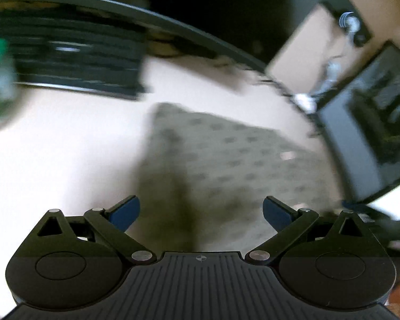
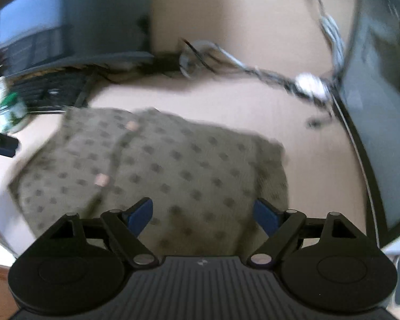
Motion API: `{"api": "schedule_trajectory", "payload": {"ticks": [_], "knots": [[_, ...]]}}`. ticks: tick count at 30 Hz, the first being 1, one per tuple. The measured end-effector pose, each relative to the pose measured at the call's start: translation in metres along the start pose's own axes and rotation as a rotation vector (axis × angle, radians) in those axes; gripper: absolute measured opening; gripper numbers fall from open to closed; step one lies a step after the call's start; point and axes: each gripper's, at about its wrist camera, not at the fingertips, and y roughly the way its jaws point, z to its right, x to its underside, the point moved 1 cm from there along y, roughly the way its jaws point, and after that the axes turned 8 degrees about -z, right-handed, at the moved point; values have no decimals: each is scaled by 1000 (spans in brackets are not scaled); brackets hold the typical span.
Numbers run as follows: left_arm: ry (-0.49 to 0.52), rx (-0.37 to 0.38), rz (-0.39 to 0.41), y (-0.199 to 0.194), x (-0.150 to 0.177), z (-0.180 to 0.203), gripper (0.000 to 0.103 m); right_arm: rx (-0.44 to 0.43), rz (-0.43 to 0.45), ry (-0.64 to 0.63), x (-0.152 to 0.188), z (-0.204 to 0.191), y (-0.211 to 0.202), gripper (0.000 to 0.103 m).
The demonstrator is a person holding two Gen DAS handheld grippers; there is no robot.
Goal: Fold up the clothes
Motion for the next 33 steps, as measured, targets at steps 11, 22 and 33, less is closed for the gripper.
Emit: {"api": "schedule_trajectory", "payload": {"ticks": [11, 22, 33], "knots": [[-13, -28, -65, 12, 11, -9, 71, -145, 78, -274, -14, -103, 5, 86], [-95, 166, -116, 34, 1, -6, 18, -168, 60, -311, -2, -146, 21, 86], [49, 278, -98, 8, -32, 34, 15, 134, 155, -428, 3, -230, 89, 64]]}}
